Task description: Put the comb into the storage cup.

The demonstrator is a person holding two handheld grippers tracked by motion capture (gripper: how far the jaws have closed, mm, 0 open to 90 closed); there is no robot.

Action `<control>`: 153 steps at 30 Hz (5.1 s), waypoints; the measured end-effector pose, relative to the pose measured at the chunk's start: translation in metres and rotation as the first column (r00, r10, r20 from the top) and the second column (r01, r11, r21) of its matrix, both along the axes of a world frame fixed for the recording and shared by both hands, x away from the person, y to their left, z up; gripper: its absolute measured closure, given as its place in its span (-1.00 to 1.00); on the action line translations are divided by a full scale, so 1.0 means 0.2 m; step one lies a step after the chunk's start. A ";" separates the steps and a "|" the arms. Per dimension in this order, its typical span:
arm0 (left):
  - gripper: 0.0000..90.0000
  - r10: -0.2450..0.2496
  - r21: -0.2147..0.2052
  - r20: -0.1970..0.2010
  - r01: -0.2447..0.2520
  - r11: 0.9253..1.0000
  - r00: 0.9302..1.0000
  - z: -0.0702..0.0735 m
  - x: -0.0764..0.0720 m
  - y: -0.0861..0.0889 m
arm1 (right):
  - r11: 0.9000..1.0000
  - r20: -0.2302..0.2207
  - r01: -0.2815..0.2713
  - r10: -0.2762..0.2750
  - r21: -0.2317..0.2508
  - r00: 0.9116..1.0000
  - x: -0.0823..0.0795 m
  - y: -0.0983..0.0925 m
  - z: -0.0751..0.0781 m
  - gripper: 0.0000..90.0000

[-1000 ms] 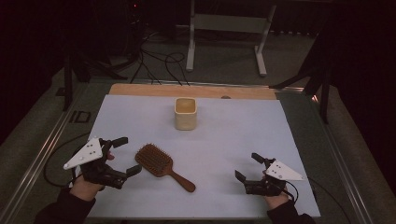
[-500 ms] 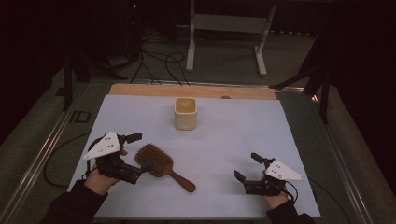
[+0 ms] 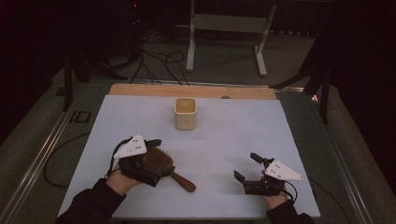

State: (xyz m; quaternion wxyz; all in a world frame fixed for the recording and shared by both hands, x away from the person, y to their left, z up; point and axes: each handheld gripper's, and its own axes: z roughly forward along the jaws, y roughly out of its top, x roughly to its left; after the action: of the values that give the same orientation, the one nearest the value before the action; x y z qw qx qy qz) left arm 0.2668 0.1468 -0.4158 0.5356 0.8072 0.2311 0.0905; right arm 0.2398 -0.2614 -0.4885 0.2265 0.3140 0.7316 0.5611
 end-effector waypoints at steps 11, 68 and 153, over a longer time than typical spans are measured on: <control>-0.76 -0.006 0.053 -0.044 0.008 0.999 0.999 -0.14 0.02 -0.13 | 1.000 0.004 -0.001 0.001 0.004 1.000 0.00 0.00 0.00 -0.80; 1.00 0.097 0.319 -0.295 0.002 0.948 0.951 -0.48 0.05 -0.34 | 1.000 0.001 -0.007 0.007 0.001 1.000 0.00 0.00 0.00 -0.80; 0.94 0.150 0.540 -0.344 0.065 0.839 0.927 -0.25 0.00 0.32 | 1.000 -0.013 -0.019 0.019 -0.005 1.000 0.00 0.02 -0.01 -0.80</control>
State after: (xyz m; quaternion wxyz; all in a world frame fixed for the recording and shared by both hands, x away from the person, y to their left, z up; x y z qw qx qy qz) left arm 0.2670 0.2100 -0.4664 0.2291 0.9222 0.3115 0.0092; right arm 0.2406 -0.2578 -0.4912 0.2173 0.3101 0.7375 0.5592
